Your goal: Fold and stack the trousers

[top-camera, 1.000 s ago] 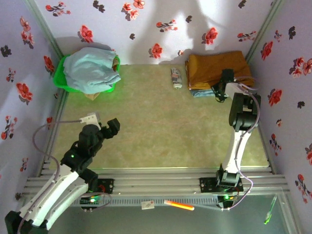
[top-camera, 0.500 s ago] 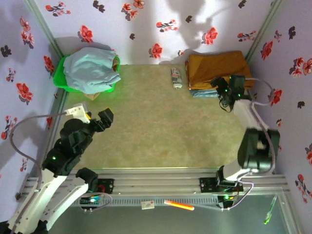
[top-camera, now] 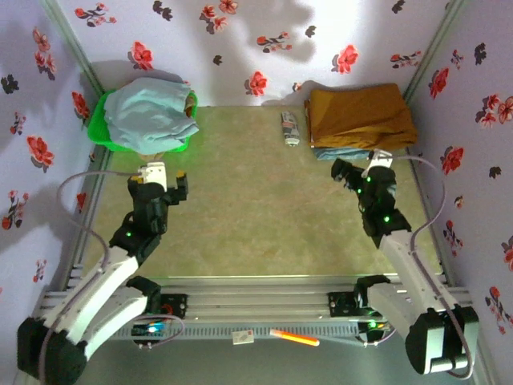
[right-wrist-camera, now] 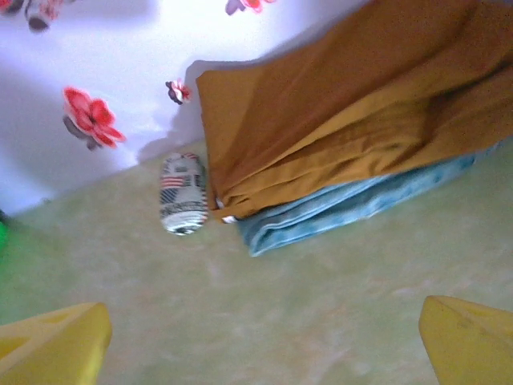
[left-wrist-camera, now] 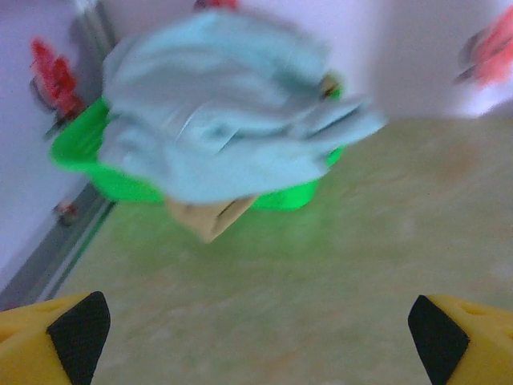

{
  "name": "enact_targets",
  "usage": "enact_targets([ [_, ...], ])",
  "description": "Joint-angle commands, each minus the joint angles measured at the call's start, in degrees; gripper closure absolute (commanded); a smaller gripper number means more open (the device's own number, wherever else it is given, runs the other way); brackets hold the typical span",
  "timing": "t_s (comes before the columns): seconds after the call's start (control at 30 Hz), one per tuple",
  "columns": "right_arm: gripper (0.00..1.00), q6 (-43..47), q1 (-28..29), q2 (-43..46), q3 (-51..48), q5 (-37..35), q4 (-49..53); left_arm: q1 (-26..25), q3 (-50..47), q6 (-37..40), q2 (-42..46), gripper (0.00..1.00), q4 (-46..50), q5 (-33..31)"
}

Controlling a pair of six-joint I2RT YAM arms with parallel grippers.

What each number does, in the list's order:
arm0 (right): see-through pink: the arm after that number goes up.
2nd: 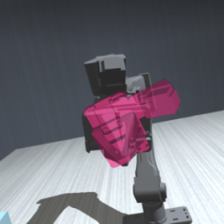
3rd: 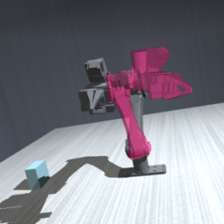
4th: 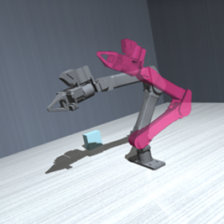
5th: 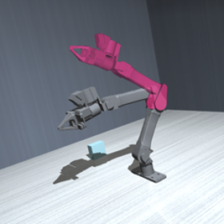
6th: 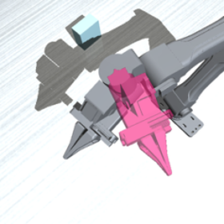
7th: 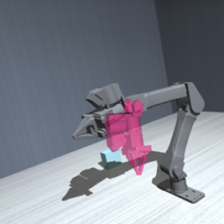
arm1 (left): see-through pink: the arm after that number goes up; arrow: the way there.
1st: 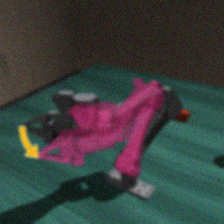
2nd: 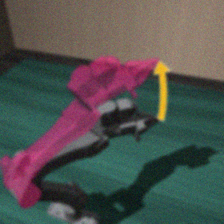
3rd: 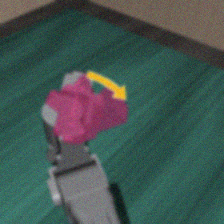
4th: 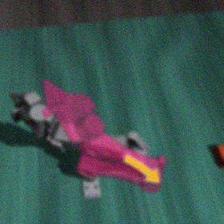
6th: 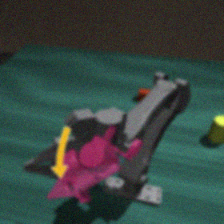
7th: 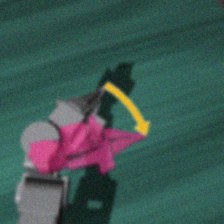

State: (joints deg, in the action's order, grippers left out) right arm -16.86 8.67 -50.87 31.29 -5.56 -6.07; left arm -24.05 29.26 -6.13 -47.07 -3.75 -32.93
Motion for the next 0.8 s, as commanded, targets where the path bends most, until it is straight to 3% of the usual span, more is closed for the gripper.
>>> enact_targets([
  [0.0,0.01,14.6,0.2,2.3,-7.1,-3.7,-18.9,7.3,-3.9,1.6,-2.8,0.01,-14.0,-0.4],
  [0.07,0.01,16.7,0.2,1.0,-11.0,-5.1,-25.5,12.2,-7.1,-1.8,-6.6,0.01,-17.3,2.6],
  [0.23,0.01,19.3,-0.3,-7.3,-12.3,-9.1,-28.6,21.3,-11.8,-2.4,-20.7,0.00,-34.1,11.4],
  [0.3,0.01,18.0,-1.0,-11.1,-12.7,-10.7,-31.1,22.4,-13.3,-1.8,-25.9,0.01,-41.4,14.4],
  [0.43,0.01,16.4,-3.5,-18.3,-14.2,-9.5,-35.8,24.3,-10.2,0.7,-31.1,0.01,-43.7,19.2],
  [0.6,0.01,13.3,-5.5,-35.0,-19.1,-8.7,-60.3,25.8,-11.5,1.3,-41.6,0.01,-56.9,23.4],
  [0.67,0.01,13.0,-5.5,-40.0,-19.2,-10.6,-65.9,25.9,-9.2,1.2,-40.5,0.01,-50.2,24.0],
  [0.7,0.01,13.3,-5.4,-41.2,-18.3,-11.9,-66.5,25.5,-8.1,1.9,-41.3,0.01,-49.9,24.3],
  [0.77,0.01,12.5,-5.3,-37.8,-14.8,-11.6,-54.7,25.2,-7.9,2.2,-41.2,0.01,-49.0,24.3],
])
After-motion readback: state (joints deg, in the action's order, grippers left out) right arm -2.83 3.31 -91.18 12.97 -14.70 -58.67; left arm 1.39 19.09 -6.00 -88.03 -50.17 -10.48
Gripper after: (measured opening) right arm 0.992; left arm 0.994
